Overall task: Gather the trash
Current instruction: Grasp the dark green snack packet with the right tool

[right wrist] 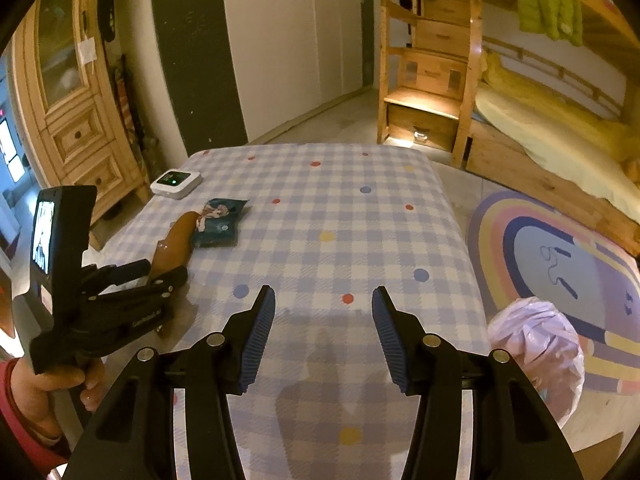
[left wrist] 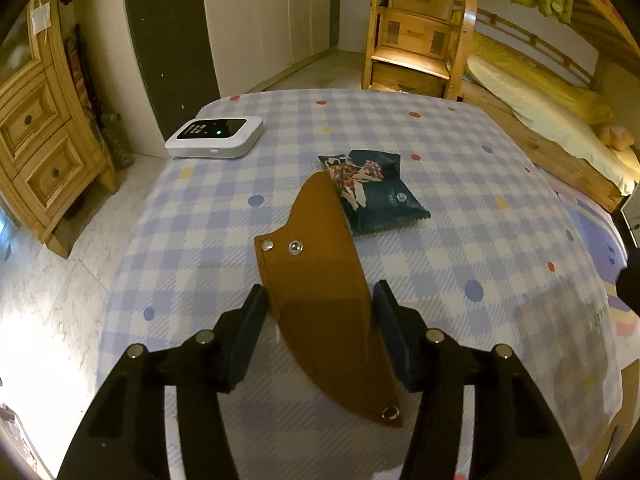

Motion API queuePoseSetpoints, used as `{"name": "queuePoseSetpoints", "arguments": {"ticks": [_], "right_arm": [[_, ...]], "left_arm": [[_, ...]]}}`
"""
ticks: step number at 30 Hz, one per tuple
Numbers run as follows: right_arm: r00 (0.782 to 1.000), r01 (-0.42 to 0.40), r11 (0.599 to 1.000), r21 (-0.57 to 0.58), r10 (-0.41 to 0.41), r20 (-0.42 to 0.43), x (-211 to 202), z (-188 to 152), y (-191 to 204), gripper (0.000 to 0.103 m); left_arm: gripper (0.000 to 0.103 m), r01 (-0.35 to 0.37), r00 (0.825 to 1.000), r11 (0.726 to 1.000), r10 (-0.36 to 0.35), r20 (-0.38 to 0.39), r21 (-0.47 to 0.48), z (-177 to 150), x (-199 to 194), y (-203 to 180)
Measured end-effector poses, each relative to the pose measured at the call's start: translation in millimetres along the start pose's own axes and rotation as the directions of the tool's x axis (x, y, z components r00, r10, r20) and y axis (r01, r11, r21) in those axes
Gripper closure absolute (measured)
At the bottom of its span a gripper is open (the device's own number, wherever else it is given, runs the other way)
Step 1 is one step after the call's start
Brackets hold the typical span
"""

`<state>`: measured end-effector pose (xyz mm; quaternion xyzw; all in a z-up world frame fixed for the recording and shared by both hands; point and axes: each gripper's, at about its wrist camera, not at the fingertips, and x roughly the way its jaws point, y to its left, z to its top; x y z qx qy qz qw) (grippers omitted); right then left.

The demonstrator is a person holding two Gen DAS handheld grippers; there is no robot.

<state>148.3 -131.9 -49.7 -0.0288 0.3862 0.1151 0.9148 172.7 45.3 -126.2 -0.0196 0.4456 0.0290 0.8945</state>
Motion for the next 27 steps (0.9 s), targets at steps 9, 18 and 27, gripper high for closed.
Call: {"name": "queuePoseSetpoints", "arguments": {"ticks": [9, 18, 27], "right_arm": [[0.997, -0.065, 0.996, -0.057, 0.063, -0.038, 26.0, 14.2, 34.7, 0.038], [0.988, -0.139, 0.988, -0.072, 0.133, -0.077, 76.0, 42.3, 77.5, 0.053], [0.975, -0.128, 0.989, -0.074, 0.112, -0.193, 129.5, 56.4, 98.8, 0.052]], "left_arm": [[0.051, 0.054, 0.996, 0.998, -0.051, 0.078, -0.041, -3.6, -38.4, 42.9], [0.051, 0.057, 0.994, 0.997, -0.051, 0.099, -0.057, 3.7, -43.6, 67.4], [0.051, 0.071, 0.994, 0.995, -0.065, 0.084, -0.073, 3.2, -35.6, 77.2]]}}
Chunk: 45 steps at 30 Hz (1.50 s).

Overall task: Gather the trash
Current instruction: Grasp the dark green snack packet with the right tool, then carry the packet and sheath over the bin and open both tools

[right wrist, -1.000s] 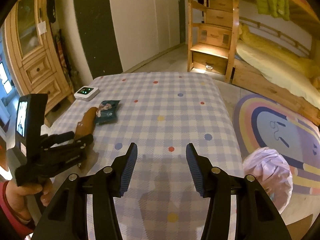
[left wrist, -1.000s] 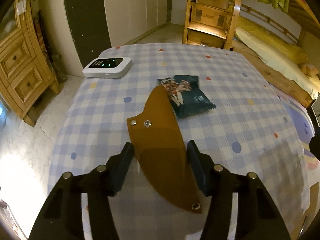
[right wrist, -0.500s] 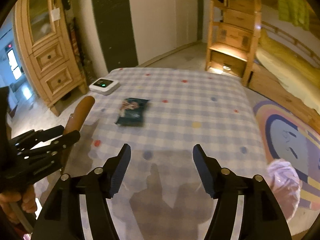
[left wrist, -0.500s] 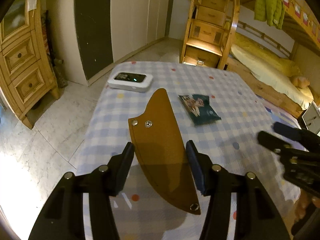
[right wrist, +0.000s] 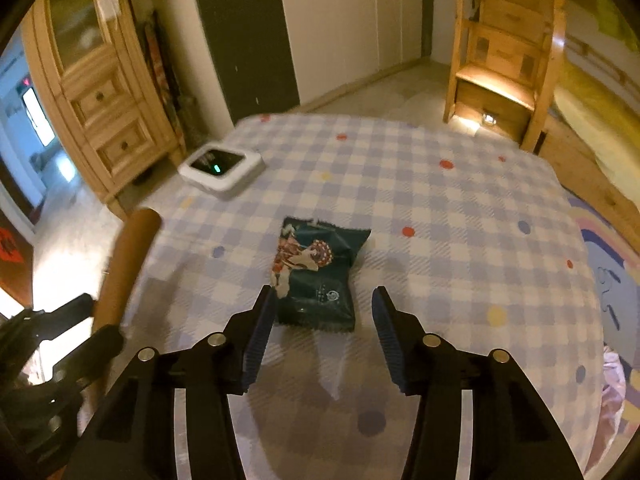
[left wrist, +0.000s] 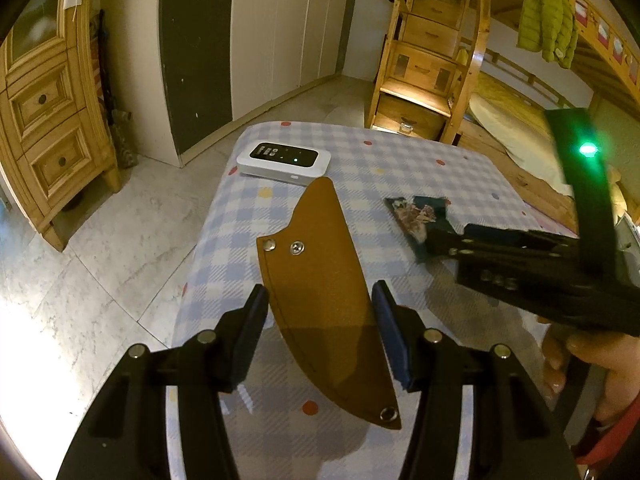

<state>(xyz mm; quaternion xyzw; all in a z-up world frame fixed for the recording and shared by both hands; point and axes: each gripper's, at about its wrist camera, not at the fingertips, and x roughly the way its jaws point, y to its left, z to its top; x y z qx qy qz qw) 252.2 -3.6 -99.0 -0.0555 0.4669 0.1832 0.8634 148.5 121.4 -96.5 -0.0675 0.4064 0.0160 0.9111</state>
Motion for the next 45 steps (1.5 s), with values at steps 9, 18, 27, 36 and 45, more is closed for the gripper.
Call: {"name": "queuePoseSetpoints", "arguments": {"ticks": [9, 18, 27, 36, 45], "right_arm": [[0.994, -0.1, 0.995, 0.029, 0.098, 0.052, -16.1, -6.3, -2.9, 0.097], [0.987, -0.092, 0.995, 0.046, 0.085, 0.135, -82.1, -31.4, -26.9, 0.102], [0.981, 0.003, 0.991, 0.133, -0.029, 0.19, -145.0, -84.9, -72.0, 0.101], [0.963, 0.103, 0.958, 0.267, -0.163, 0.214, -189.4, -142.2, -135.9, 0.101], [0.929, 0.23, 0.872, 0.433, -0.328, 0.168, -217.8, -192.5, -215.3, 0.101]], "left_arm": [[0.05, -0.006, 1.0, 1.0, 0.006, -0.004, 0.003, -4.1, -3.3, -0.6], [0.05, 0.025, 0.999, 0.998, -0.027, 0.044, 0.055, -6.4, -27.8, -29.7], [0.05, 0.122, 0.989, 0.971, -0.136, 0.057, 0.205, -23.5, -46.5, -115.3], [0.05, 0.213, 0.971, 0.917, -0.238, 0.035, 0.336, -40.3, -48.6, -198.2], [0.05, 0.312, 0.939, 0.847, -0.345, -0.001, 0.431, -44.6, -35.0, -290.0]]}}
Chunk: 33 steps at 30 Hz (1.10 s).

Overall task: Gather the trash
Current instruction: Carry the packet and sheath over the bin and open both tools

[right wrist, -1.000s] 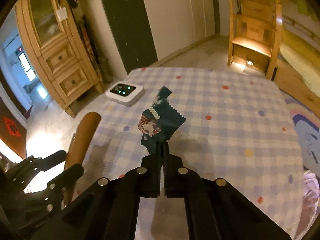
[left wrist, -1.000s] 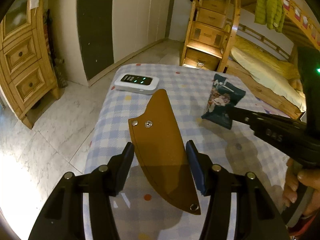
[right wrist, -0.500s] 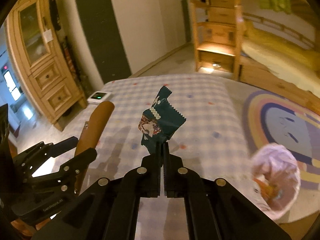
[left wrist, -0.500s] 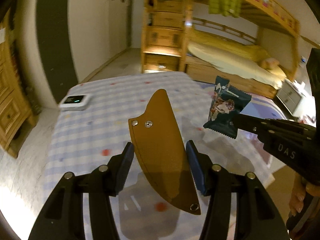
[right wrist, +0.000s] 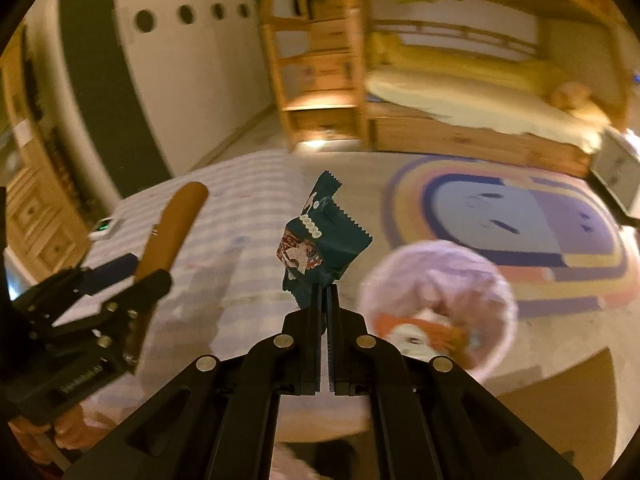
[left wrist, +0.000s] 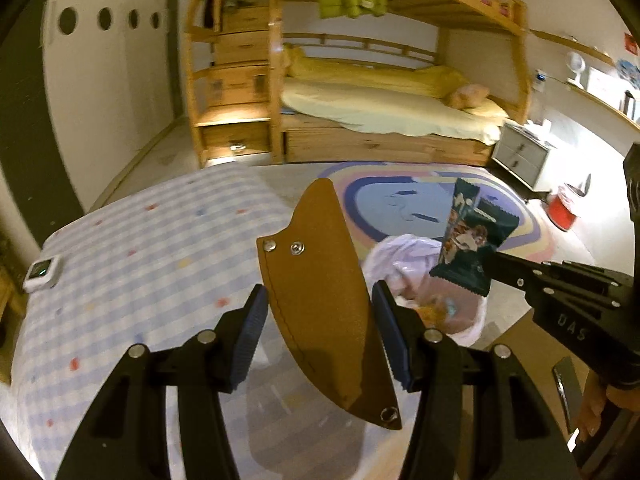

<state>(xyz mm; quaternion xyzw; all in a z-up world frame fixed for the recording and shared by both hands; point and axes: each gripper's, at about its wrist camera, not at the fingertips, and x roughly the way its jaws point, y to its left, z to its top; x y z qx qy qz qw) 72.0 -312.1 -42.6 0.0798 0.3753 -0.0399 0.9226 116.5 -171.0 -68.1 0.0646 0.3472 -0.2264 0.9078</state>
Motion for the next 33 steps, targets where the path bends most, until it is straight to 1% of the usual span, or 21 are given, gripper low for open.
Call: {"name": "queuePoseSetpoints", "arguments": {"ticks": [6, 10, 14, 15, 16, 17, 18, 19, 25, 27, 33], "right_arm": [[0.995, 0.095, 0.993, 0.067, -0.092, -0.045, 19.9, -0.5, -56.8, 0.1], [0.99, 0.124, 0.988, 0.093, -0.117, -0.08, 39.5, 2.5, -84.2, 0.097], [0.988, 0.13, 0.983, 0.128, -0.117, -0.105, 58.1, 6.0, -106.9, 0.095], [0.987, 0.129, 0.983, 0.132, -0.115, -0.113, 61.4, 5.7, -109.8, 0.093], [0.986, 0.132, 0.982, 0.136, -0.117, -0.118, 63.6, 6.0, -112.6, 0.085], [0.986, 0.135, 0.981, 0.141, -0.119, -0.117, 64.2, 6.2, -115.2, 0.081], [0.987, 0.134, 0.98, 0.144, -0.118, -0.113, 63.5, 5.5, -117.0, 0.076], [0.987, 0.133, 0.98, 0.147, -0.117, -0.112, 62.7, 4.9, -116.1, 0.075], [0.993, 0.104, 0.98, 0.169, -0.093, -0.073, 40.5, -1.9, -123.1, 0.075], [0.995, 0.094, 0.978, 0.186, -0.086, -0.05, 25.3, -4.7, -124.3, 0.075], [0.996, 0.081, 0.97, 0.229, -0.087, 0.016, -4.9, -3.7, -134.6, 0.075]], "left_arm": [[0.05, 0.046, 0.999, 0.998, -0.045, -0.017, 0.052, 11.0, 25.7, -39.5], [0.05, 0.056, 0.998, 0.996, -0.054, -0.026, 0.068, 15.4, 35.7, -51.5], [0.05, 0.054, 0.998, 0.996, -0.051, -0.037, 0.077, 15.6, 41.7, -55.8], [0.05, 0.05, 0.998, 0.996, -0.047, -0.041, 0.078, 14.8, 43.3, -59.1], [0.05, 0.048, 0.998, 0.996, -0.045, -0.045, 0.079, 14.1, 45.0, -60.8], [0.05, 0.046, 0.998, 0.996, -0.043, -0.05, 0.08, 13.6, 46.7, -61.6], [0.05, 0.045, 0.998, 0.996, -0.04, -0.053, 0.081, 13.7, 46.6, -59.8], [0.05, 0.042, 0.998, 0.996, -0.038, -0.056, 0.083, 13.0, 47.8, -59.6], [0.05, 0.049, 0.997, 0.994, -0.043, -0.067, 0.098, 12.1, 57.4, -71.6], [0.05, 0.057, 0.996, 0.993, -0.049, -0.075, 0.108, 11.9, 63.0, -79.2], [0.05, 0.097, 0.992, 0.984, -0.084, -0.094, 0.151, 20.8, 85.0, -107.0]]}}
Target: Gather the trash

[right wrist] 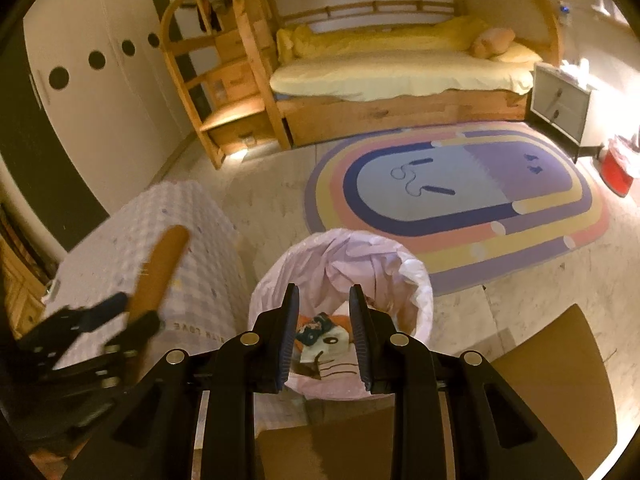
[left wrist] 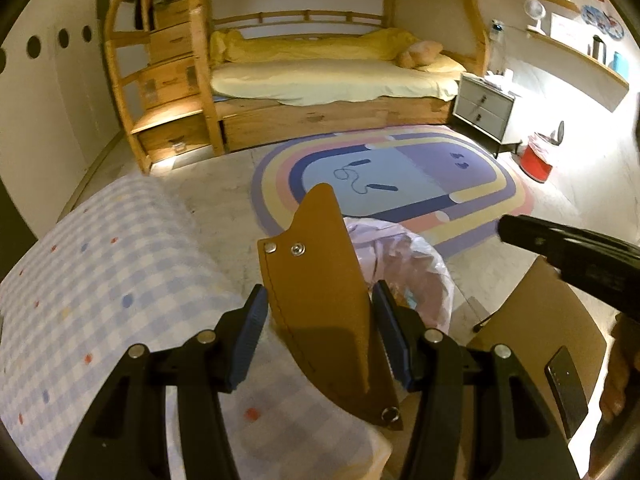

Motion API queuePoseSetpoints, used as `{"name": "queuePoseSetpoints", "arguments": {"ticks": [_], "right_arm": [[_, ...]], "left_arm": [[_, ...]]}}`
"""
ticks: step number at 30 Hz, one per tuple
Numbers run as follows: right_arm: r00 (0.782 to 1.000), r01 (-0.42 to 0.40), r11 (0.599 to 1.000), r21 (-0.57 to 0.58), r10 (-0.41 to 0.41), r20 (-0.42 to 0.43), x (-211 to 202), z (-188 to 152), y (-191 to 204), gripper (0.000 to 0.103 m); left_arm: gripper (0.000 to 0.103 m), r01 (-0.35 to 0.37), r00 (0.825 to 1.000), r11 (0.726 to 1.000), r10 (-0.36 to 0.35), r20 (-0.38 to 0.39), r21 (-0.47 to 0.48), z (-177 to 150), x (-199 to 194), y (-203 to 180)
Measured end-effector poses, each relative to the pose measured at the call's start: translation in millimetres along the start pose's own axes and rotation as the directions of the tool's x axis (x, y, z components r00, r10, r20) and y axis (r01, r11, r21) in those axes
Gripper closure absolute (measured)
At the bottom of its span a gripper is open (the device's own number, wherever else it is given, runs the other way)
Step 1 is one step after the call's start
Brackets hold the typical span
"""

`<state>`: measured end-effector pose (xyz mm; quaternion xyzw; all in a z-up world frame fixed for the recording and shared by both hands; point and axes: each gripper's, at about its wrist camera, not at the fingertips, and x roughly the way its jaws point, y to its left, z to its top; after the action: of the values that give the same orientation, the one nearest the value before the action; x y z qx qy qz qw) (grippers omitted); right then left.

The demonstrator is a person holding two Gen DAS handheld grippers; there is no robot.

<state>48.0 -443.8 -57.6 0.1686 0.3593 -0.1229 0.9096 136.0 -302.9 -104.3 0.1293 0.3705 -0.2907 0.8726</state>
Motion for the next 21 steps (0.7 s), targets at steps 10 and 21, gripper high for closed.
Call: {"name": "queuePoseSetpoints", "arguments": {"ticks": [10, 21], "right_arm": [[0.994, 0.037, 0.997, 0.069, -0.044, 0.096, -26.6, 12.2, -19.0, 0.058], [0.997, 0.002, 1.0, 0.031, -0.005, 0.083, -42.5, 8.0, 0.5, 0.049]], "left_arm": [[0.017, 0.075, 0.996, 0.997, -0.073, 0.048, -0.037, 41.5, 18.5, -12.7], [0.007, -0.038, 0.998, 0.992, 0.043, 0.04, -0.119, 17.5, -32.0, 31.3]]}}
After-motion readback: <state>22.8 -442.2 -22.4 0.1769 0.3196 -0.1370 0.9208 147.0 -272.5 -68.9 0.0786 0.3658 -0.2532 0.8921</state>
